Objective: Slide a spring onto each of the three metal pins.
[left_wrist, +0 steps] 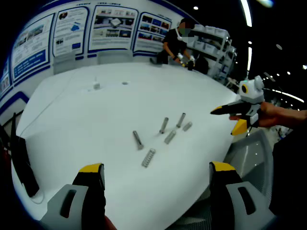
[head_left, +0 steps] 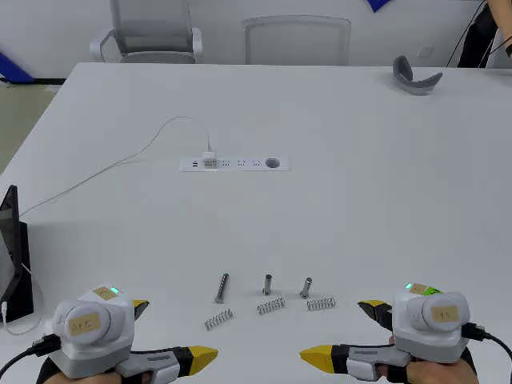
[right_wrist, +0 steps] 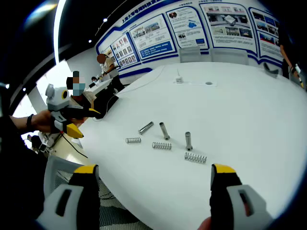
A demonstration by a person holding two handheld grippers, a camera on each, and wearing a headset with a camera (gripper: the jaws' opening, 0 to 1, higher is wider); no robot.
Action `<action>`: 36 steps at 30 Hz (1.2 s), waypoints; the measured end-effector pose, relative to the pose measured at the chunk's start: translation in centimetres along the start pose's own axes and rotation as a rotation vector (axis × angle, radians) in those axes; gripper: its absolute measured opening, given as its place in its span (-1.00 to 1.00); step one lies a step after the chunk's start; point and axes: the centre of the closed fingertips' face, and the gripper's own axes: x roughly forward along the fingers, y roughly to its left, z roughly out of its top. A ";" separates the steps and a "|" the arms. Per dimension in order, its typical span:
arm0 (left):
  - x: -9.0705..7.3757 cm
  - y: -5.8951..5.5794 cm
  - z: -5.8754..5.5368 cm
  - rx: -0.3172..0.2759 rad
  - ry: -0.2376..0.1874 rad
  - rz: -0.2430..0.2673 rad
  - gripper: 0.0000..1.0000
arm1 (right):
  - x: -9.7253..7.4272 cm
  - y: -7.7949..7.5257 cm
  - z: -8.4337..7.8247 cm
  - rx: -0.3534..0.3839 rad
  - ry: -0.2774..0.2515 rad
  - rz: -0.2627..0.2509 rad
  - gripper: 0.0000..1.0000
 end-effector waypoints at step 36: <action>1.8 0.5 -3.6 0.081 0.186 -0.051 0.36 | -0.8 1.2 -4.5 0.051 0.060 0.008 0.91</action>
